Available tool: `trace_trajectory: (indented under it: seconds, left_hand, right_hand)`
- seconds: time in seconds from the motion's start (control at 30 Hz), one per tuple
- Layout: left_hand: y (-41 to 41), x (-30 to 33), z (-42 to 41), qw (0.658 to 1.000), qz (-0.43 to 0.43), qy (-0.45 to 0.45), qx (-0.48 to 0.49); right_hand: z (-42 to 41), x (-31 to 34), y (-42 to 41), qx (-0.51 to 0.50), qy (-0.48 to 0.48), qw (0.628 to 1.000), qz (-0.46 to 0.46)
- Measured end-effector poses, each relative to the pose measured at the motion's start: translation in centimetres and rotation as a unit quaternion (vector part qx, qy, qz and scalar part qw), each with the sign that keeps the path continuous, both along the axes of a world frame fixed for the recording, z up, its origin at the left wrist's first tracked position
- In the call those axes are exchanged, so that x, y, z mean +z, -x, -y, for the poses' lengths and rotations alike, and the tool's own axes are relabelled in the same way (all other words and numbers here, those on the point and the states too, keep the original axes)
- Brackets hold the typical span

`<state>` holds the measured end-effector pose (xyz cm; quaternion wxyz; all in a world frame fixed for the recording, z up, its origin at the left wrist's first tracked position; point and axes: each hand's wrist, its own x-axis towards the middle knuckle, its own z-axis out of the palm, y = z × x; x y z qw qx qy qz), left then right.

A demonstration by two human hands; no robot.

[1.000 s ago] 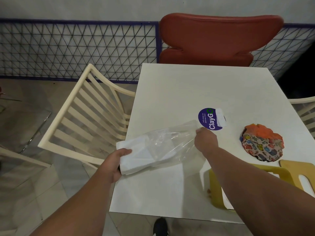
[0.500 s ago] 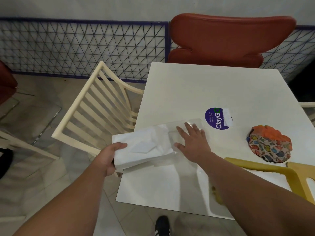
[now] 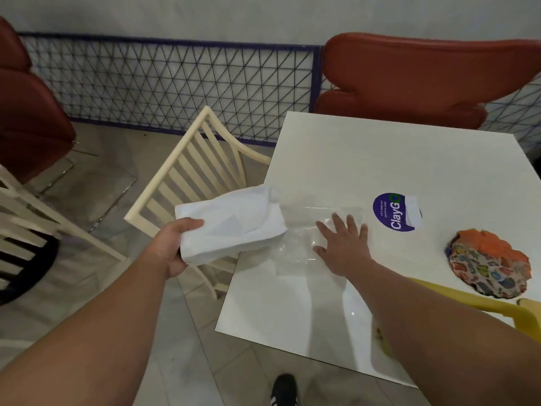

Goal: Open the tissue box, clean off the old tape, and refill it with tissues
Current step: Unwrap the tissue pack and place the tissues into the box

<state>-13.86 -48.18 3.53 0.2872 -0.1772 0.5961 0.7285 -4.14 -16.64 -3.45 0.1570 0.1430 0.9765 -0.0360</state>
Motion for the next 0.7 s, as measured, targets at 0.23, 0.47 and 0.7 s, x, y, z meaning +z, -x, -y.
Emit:
trace_trajectory:
  seconds: [0.23, 0.47, 0.7]
  left_hand:
    - [1.3, 4.2, -3.1, 0.996, -0.047, -0.059, 0.041]
    - [-0.2, 9.2, -12.2, 0.989, -0.059, -0.136, -0.02]
    - [-3.5, 11.8, -19.2, 0.975, -0.043, -0.197, -0.09]
  right_hand:
    - [0.8, 0.1, 0.0, -0.032, 0.075, 0.992, -0.1]
    - [1.3, 4.5, 0.2, -0.305, 0.452, 0.789, -0.282]
    - [-1.6, 6.9, -1.7, -0.485, 0.781, 0.35, -0.18]
